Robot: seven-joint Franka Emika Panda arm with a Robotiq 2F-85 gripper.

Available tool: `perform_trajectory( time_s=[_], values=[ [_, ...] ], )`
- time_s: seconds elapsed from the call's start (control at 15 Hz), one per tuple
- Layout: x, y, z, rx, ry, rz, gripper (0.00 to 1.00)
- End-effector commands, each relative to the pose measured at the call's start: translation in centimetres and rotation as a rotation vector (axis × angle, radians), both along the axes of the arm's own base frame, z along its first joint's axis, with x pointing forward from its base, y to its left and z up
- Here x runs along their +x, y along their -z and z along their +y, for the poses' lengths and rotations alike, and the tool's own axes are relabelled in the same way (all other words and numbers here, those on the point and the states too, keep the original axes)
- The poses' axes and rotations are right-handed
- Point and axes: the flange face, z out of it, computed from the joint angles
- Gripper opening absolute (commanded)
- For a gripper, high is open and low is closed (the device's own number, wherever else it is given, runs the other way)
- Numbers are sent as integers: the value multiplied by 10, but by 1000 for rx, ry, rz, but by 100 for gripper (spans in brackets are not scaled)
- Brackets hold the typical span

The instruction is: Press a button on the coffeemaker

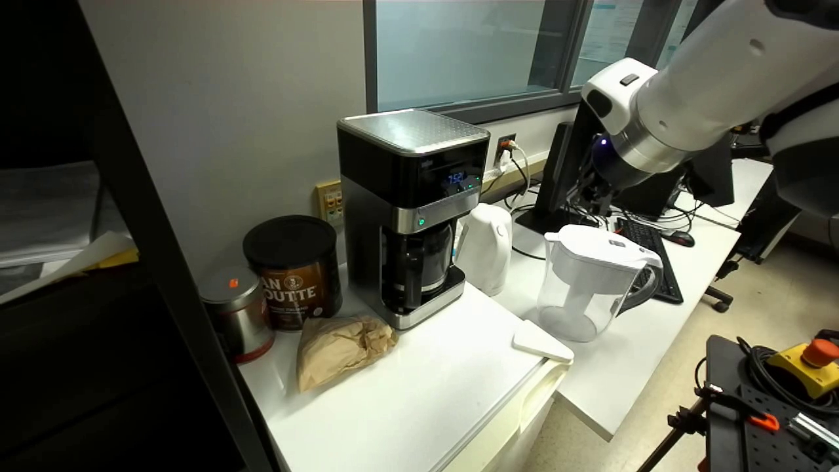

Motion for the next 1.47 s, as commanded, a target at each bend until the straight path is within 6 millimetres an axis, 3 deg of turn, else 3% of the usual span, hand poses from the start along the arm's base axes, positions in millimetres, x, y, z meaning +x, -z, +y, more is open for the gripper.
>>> perform_trajectory(
  time_s=[0.0,0.6,1.4],
  values=[
    [33,4,10,1,-21,-36,0],
    [77,14,29,3,-54,-70,0],
    [120,28,36,10,-56,-80,0]
  ],
)
